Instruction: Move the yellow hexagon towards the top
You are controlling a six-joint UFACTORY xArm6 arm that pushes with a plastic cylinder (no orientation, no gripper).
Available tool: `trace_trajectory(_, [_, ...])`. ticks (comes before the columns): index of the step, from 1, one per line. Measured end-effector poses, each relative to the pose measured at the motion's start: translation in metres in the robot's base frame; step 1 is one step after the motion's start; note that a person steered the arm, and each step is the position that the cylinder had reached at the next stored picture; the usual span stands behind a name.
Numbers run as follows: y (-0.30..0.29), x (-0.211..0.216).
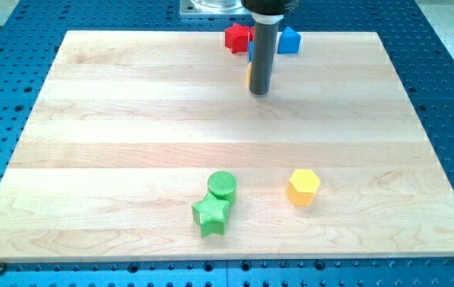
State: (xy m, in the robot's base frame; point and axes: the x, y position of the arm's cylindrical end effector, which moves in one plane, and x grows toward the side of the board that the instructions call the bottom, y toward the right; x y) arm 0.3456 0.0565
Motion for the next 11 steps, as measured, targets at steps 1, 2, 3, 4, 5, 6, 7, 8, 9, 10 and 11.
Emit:
trace_trajectory(1, [0.0, -0.006])
trace_trajectory(2, [0.0, -0.002])
trace_trajectory(3, [0.021, 0.045])
trace_trajectory(4, [0.104, 0.074])
trace_trajectory(5, [0.166, 0.162])
trace_trajectory(6, [0.125, 0.223])
trace_trajectory(7, [0.077, 0.226])
trace_trajectory(8, [0.023, 0.216])
trace_trajectory(9, [0.009, 0.174])
trace_trajectory(10, [0.01, 0.107])
trace_trajectory(11, [0.029, 0.118])
